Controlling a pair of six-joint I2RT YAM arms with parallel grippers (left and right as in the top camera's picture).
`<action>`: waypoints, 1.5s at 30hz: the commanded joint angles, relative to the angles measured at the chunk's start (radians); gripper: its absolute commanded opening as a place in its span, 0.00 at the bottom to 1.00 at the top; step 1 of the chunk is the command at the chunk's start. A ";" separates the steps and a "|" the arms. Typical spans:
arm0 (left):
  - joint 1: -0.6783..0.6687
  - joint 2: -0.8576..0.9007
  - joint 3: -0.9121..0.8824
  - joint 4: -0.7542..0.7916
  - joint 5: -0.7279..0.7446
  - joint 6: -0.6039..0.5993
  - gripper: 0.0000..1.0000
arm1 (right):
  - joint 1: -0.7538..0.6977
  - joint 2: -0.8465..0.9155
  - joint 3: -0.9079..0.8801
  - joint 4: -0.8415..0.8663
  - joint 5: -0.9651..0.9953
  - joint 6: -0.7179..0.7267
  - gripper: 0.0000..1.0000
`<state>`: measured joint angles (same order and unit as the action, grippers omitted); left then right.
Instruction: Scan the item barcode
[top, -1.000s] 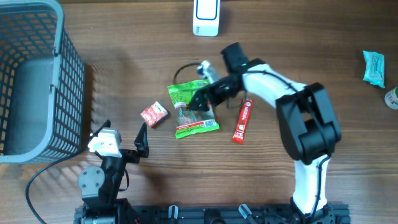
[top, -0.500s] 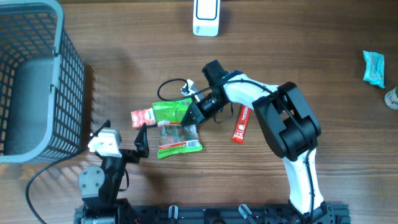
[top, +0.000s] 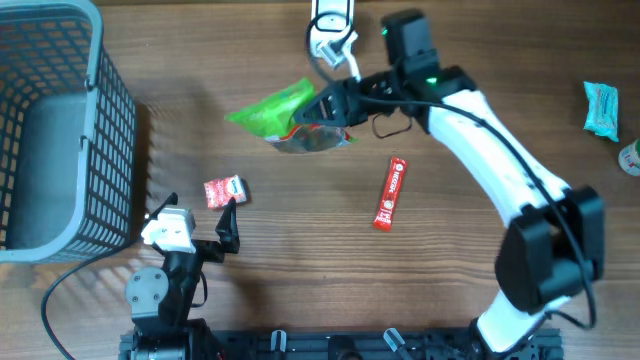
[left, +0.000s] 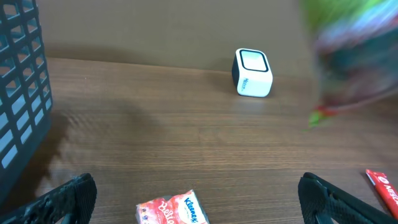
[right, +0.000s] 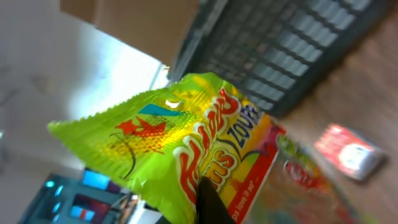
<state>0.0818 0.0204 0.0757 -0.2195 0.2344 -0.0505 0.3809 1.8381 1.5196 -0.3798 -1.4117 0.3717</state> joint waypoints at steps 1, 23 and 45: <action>0.005 -0.004 -0.006 0.003 0.008 -0.010 1.00 | 0.008 -0.043 0.012 0.040 -0.102 0.195 0.05; 0.005 -0.004 -0.006 0.003 0.008 -0.010 1.00 | 0.059 -0.014 -0.343 0.013 0.656 0.362 0.04; 0.005 -0.004 -0.006 0.003 0.008 -0.010 1.00 | 0.166 0.016 -0.137 -0.318 1.460 -0.242 1.00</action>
<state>0.0818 0.0204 0.0757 -0.2195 0.2344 -0.0505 0.4290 1.8385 1.3701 -0.6609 -0.1864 0.1936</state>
